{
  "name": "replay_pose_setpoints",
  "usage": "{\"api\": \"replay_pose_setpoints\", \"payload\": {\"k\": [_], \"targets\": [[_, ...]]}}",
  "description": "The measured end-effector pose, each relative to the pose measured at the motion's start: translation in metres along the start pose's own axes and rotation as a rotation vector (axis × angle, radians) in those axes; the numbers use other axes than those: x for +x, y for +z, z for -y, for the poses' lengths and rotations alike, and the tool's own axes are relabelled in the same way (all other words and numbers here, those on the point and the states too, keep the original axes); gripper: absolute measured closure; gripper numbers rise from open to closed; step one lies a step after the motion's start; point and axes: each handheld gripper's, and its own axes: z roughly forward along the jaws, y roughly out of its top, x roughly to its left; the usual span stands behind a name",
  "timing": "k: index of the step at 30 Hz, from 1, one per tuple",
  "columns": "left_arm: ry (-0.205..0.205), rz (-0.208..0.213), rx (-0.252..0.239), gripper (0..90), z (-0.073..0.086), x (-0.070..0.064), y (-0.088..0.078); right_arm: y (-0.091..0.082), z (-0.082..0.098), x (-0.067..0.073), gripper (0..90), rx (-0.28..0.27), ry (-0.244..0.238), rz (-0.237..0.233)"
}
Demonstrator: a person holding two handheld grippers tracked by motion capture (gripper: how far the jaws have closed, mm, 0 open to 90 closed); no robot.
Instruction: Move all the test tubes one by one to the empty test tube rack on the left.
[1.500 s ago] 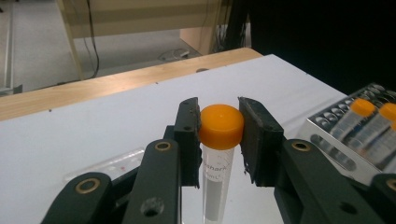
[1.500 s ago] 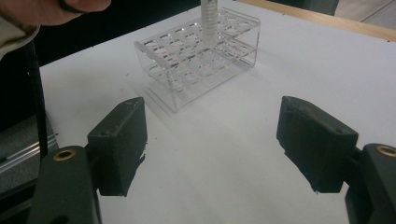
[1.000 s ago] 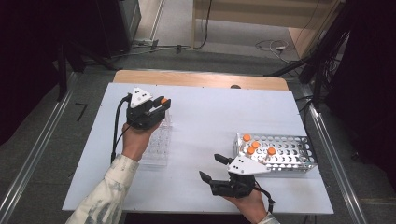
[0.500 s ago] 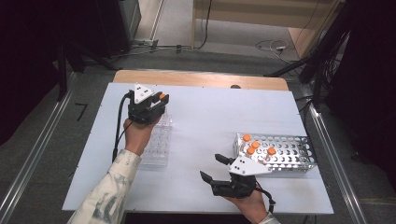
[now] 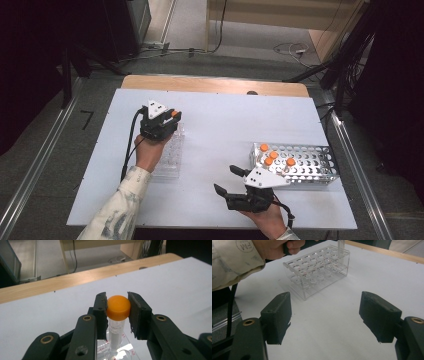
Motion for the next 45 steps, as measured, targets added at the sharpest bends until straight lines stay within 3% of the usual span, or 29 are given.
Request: {"api": "replay_pose_setpoints", "payload": {"k": [4,11,15,18,21,25,31,37,45], "targets": [[0.027,-0.013,0.017,69.8,0.002,-0.004,0.002,0.001,0.0,0.0,24.5,0.002,0.0,-0.001],[0.028,-0.013,0.021,68.8,0.004,-0.004,0.002,0.001,0.001,0.0,24.5,0.0,0.004,0.004],[0.023,-0.01,0.014,63.8,0.004,-0.003,0.0,0.001,0.001,0.0,24.5,-0.001,0.005,0.005],[0.012,-0.004,0.01,54.8,0.005,-0.004,-0.002,0.0,0.001,0.0,24.5,-0.001,0.004,0.005],[0.003,-0.024,0.003,40.6,0.006,-0.006,-0.008,-0.001,0.001,-0.001,24.5,-0.001,0.009,0.008],[-0.023,0.011,0.011,29.3,0.009,-0.008,-0.018,-0.004,0.001,-0.002,24.5,-0.003,0.011,0.012],[-0.053,0.059,-0.028,24.2,0.019,-0.017,-0.04,-0.013,0.001,-0.007,24.5,-0.013,0.028,0.026],[-0.043,0.091,-0.023,23.0,0.028,-0.026,-0.05,-0.027,0.004,-0.012,24.5,-0.023,0.035,0.053],[-0.025,0.098,-0.02,19.5,0.032,-0.031,-0.056,-0.054,0.008,-0.024,24.6,-0.06,0.051,0.122]]}}
